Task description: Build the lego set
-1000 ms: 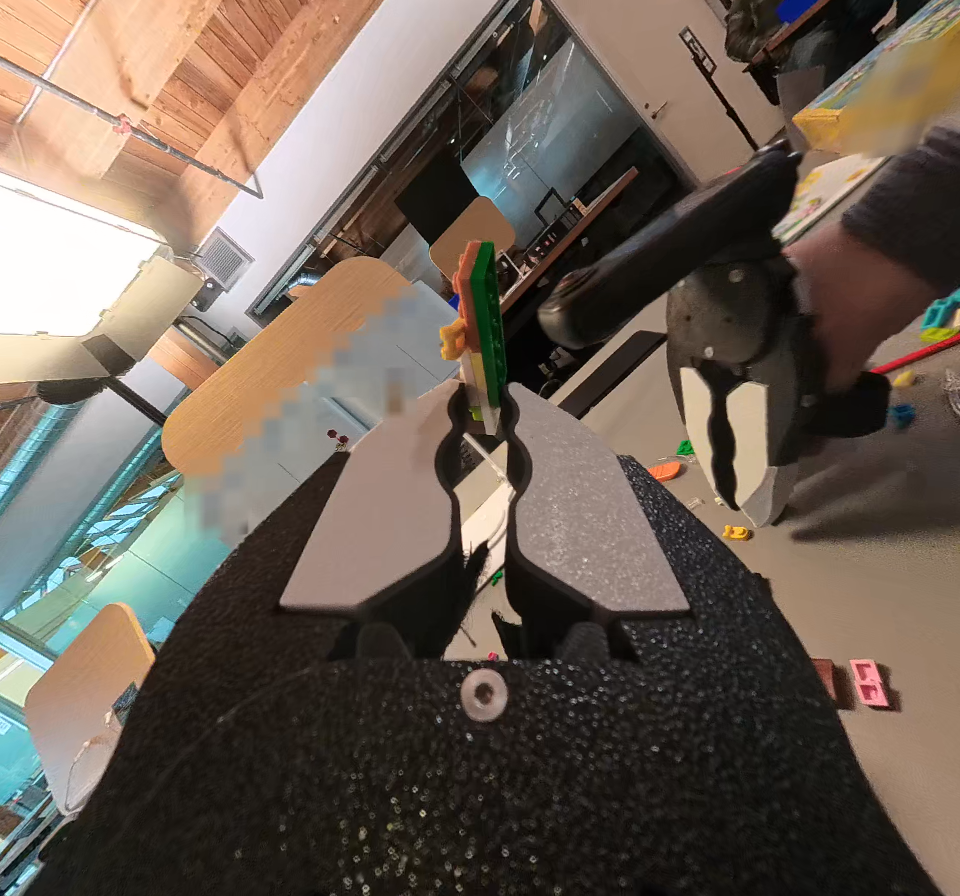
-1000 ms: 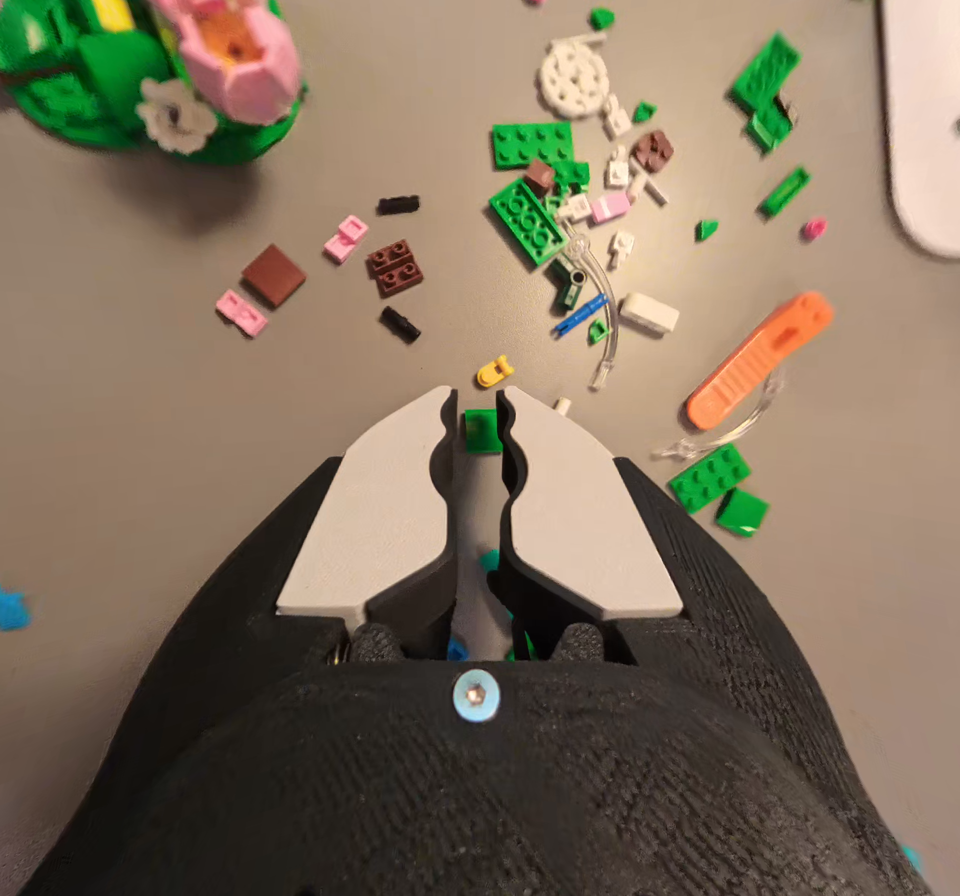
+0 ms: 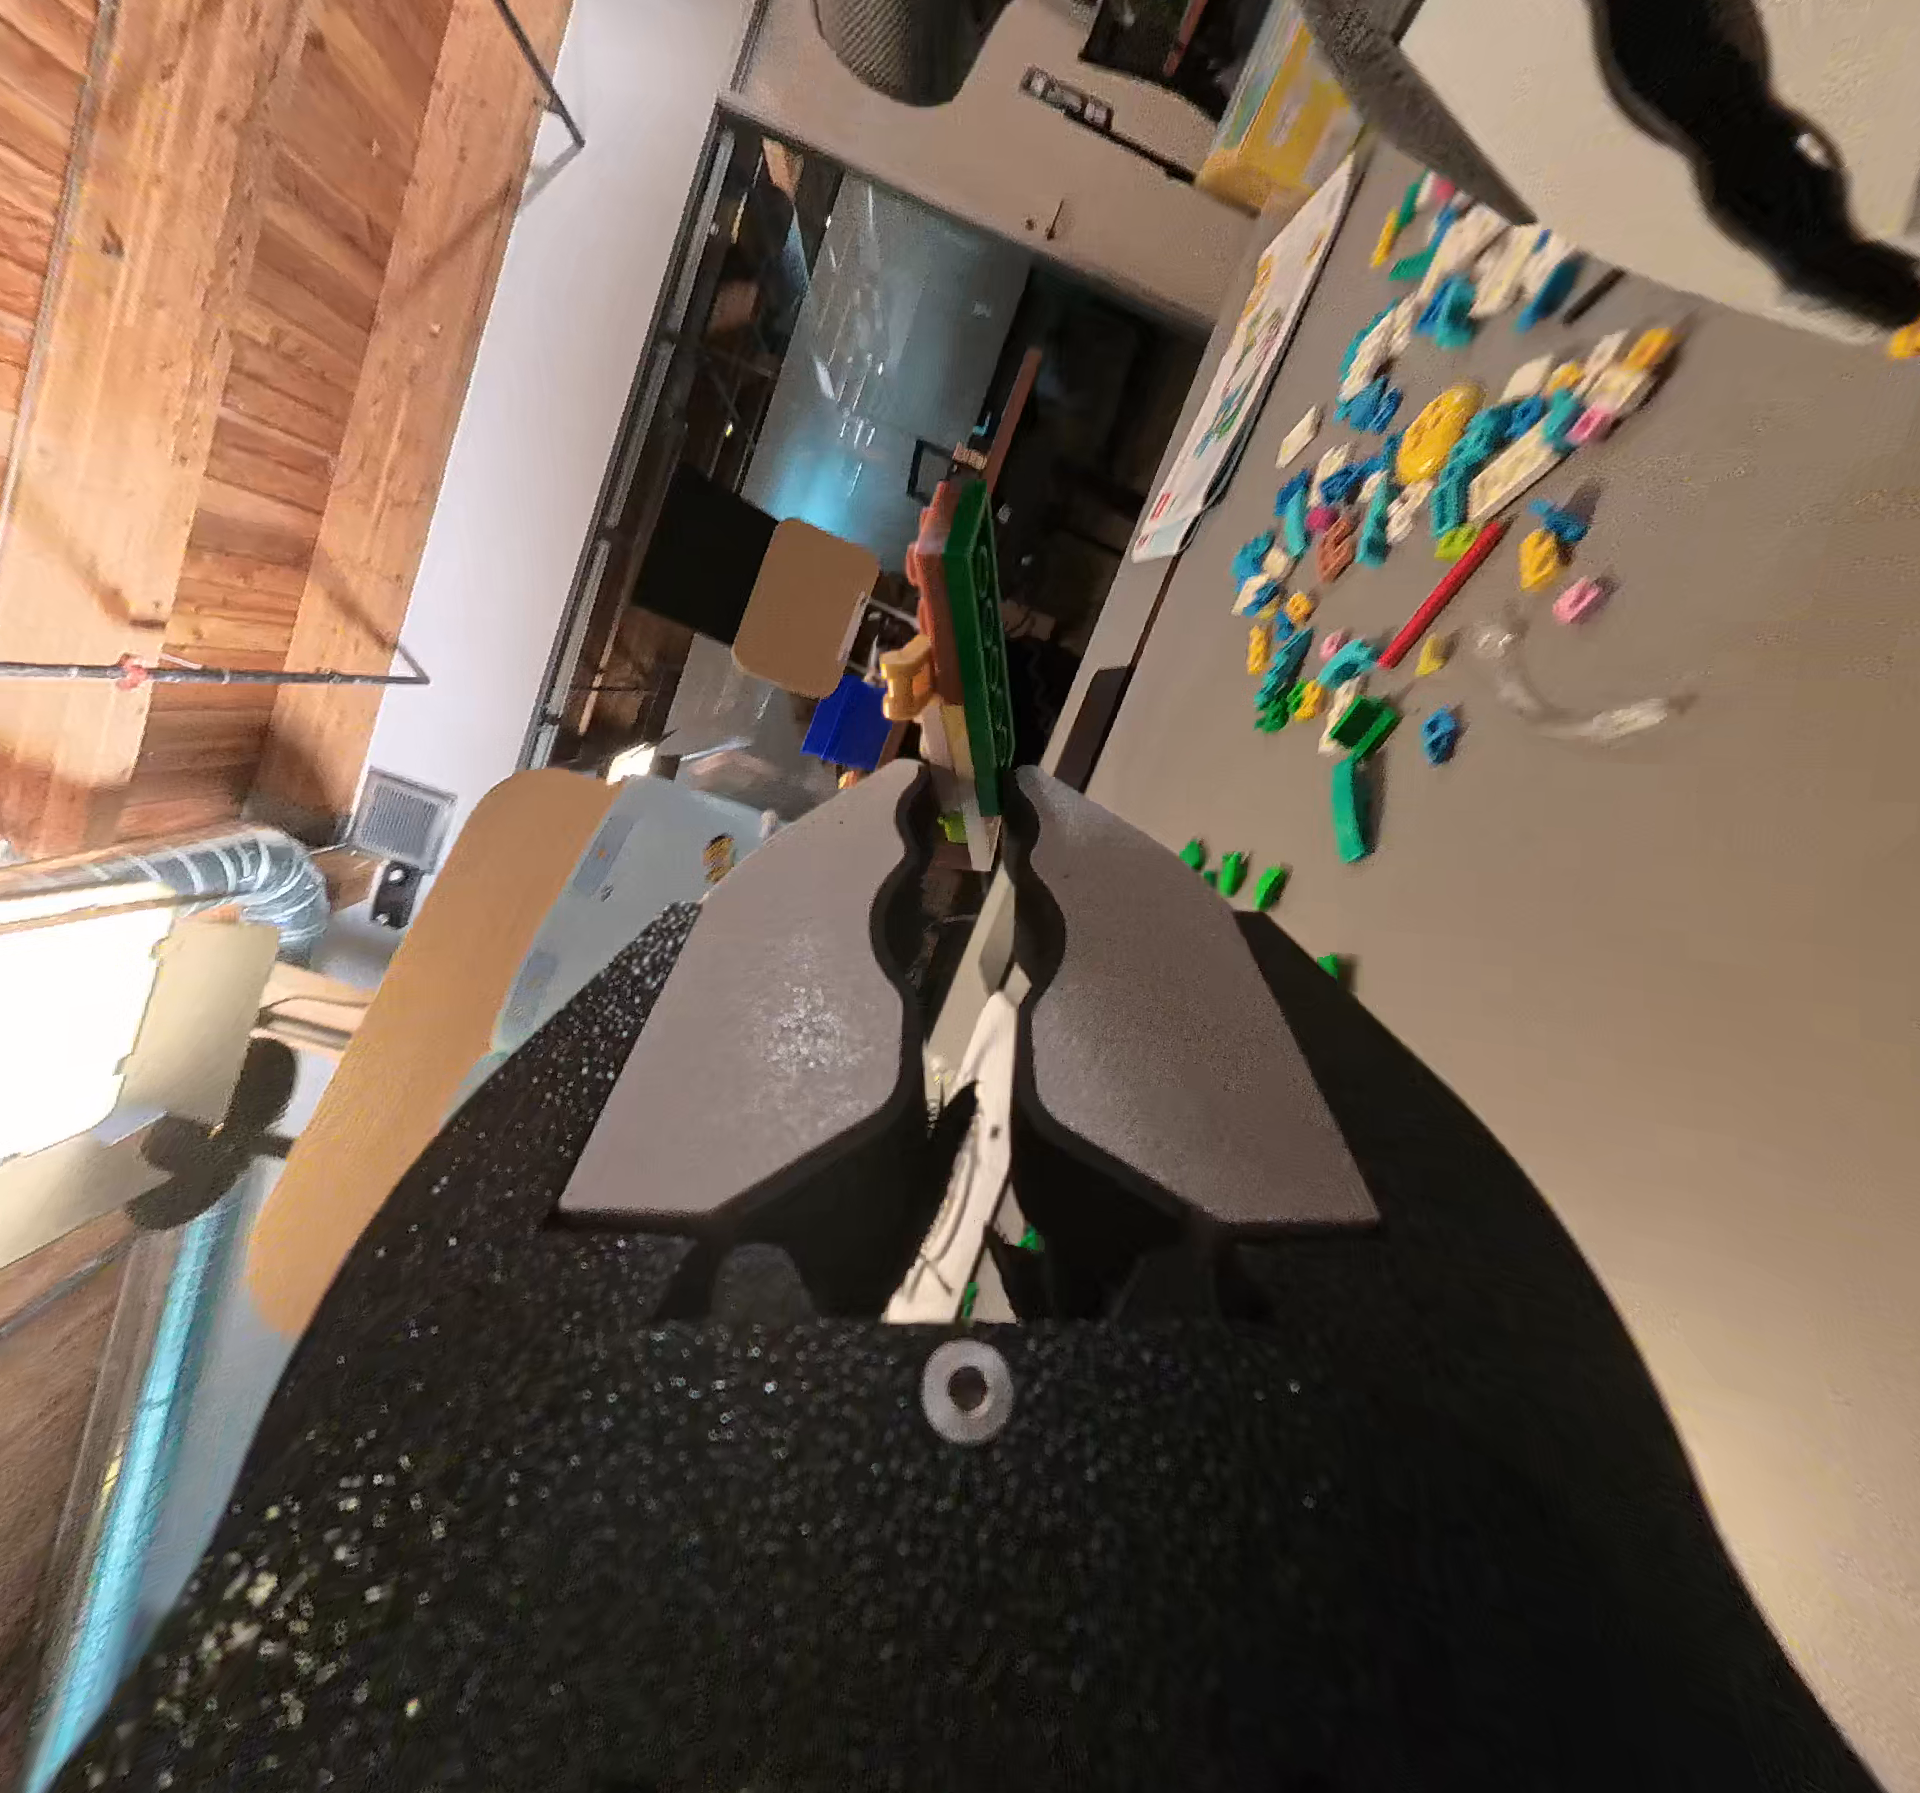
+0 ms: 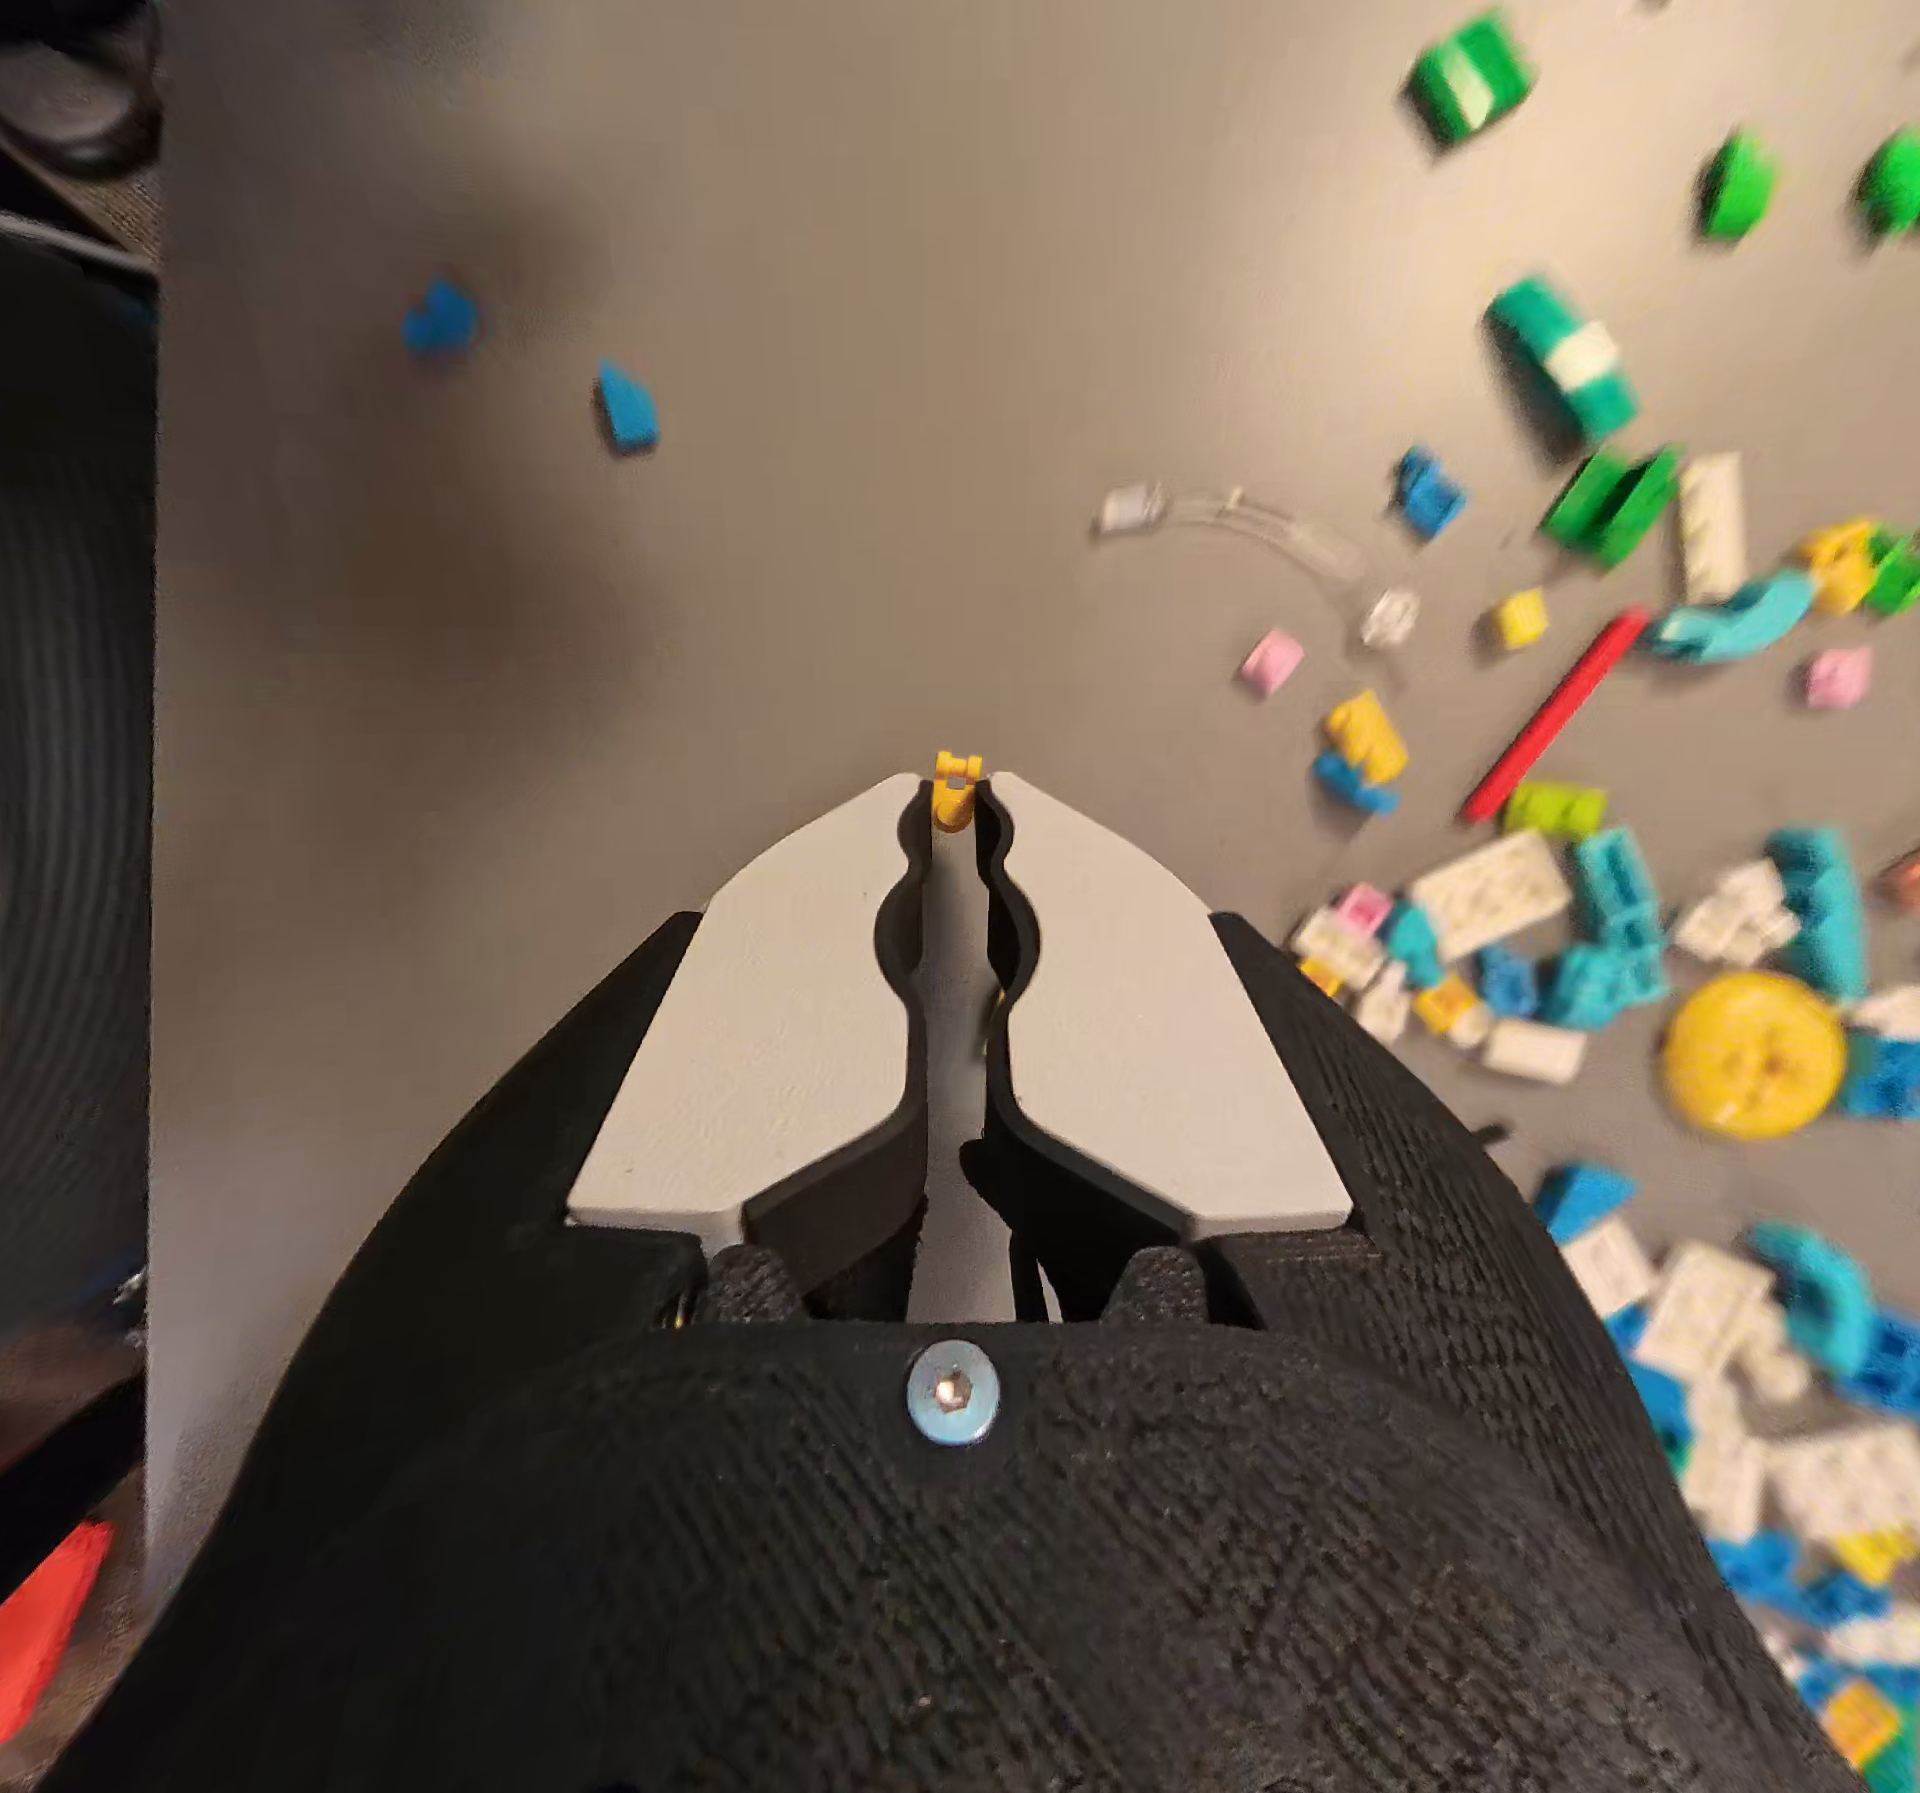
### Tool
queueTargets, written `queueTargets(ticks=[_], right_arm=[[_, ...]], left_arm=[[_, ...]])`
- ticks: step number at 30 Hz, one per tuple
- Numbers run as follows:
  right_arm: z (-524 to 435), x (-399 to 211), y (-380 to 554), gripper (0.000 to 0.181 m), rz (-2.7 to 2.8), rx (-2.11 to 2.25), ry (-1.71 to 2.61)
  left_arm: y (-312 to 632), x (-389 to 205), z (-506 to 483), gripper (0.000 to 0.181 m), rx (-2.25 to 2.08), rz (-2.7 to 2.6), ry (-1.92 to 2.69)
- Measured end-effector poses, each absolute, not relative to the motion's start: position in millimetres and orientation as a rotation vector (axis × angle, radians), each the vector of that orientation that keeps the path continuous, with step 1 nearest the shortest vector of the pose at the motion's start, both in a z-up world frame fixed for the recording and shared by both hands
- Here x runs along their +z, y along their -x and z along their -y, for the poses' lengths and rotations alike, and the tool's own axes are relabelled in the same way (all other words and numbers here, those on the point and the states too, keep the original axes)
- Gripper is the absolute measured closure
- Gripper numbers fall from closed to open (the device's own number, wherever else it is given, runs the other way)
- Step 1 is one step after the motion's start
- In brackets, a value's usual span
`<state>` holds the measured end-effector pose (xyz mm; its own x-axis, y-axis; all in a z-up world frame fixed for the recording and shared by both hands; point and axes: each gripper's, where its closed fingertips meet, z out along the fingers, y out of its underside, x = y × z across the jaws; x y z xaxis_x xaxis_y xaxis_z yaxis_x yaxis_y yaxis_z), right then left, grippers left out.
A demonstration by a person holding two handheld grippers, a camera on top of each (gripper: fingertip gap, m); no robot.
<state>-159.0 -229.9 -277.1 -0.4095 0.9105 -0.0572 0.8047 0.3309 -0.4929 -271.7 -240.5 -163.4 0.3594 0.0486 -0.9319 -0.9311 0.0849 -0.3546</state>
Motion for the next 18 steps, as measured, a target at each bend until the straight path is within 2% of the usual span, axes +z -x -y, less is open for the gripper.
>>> queueTargets(ticks=[7, 18], right_arm=[[238, -289, 134, 0.173, 2.281, 0.677, 1.578], [237, -286, 126, 0.172, 2.101, 0.748, 1.689]], left_arm=[[229, -188, 229, 0.170, 0.830, -1.017, 1.230], [228, -209, 226, 0.169, 0.838, -1.085, 1.271]])
